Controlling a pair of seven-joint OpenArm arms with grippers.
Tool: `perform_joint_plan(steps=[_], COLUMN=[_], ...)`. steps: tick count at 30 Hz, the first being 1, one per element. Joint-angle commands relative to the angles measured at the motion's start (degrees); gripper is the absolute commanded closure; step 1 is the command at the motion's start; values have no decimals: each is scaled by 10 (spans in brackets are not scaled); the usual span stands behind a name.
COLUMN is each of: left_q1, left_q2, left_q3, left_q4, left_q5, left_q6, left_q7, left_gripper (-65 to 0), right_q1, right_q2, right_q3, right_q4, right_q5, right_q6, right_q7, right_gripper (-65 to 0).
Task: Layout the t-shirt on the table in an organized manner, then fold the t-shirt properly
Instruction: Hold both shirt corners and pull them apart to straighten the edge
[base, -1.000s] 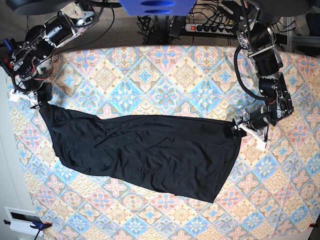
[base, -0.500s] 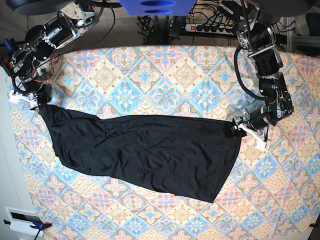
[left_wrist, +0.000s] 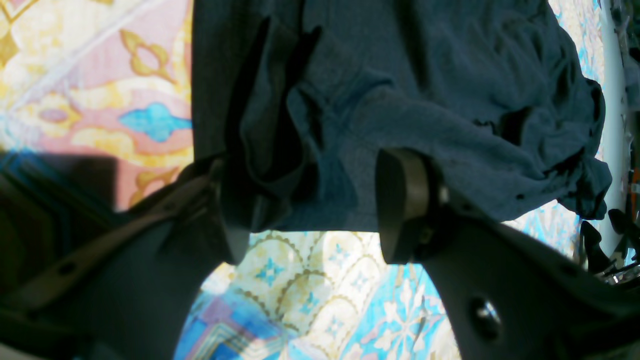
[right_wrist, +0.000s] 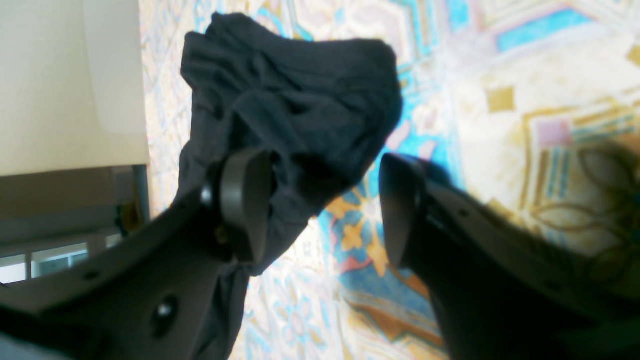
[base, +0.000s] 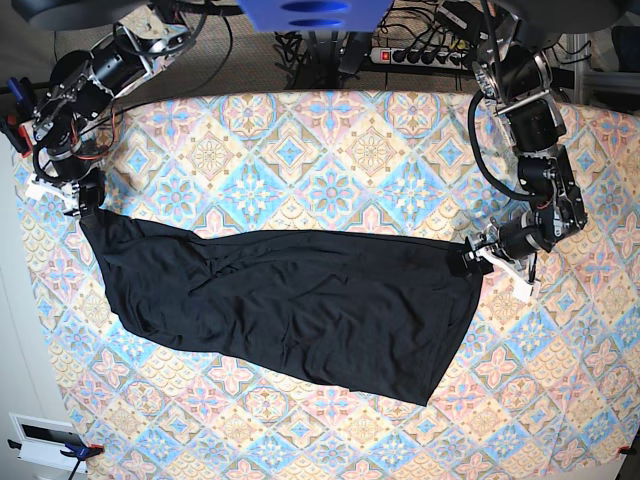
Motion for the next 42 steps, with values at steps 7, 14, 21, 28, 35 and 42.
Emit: perform_joint_plan(steps=[7, 14, 21, 28, 35, 42], left_q1=[-8, -7, -7, 0, 1, 5], left_q2=[-7, -7, -7, -7, -7, -12], left_q3=[0, 0, 0, 0, 0, -2], left_q4=[7, 7, 7, 8, 10, 10], left_q5=[0, 0, 0, 0, -2, -61], left_q6=[-1, -1, -1, -1, -1, -1], left_q7=[7, 7, 7, 6, 10, 39], left_gripper=[-364, -364, -364, -364, -364, -366], right_q1=[6, 10, 10, 11, 28, 29], right_q2=[3, 3, 3, 3, 3, 3], right_q3=[-1, -30, -84, -86, -86, -86], right_q4=[0, 5, 1, 0, -1, -1], right_q5=[-21, -21, -21, -21, -21, -21], right_q6=[-6, -6, -9, -27, -27, -27], right_q7=[-8, -13, -8, -7, -8, -7], right_gripper=[-342, -342, -342, -342, -231, -1])
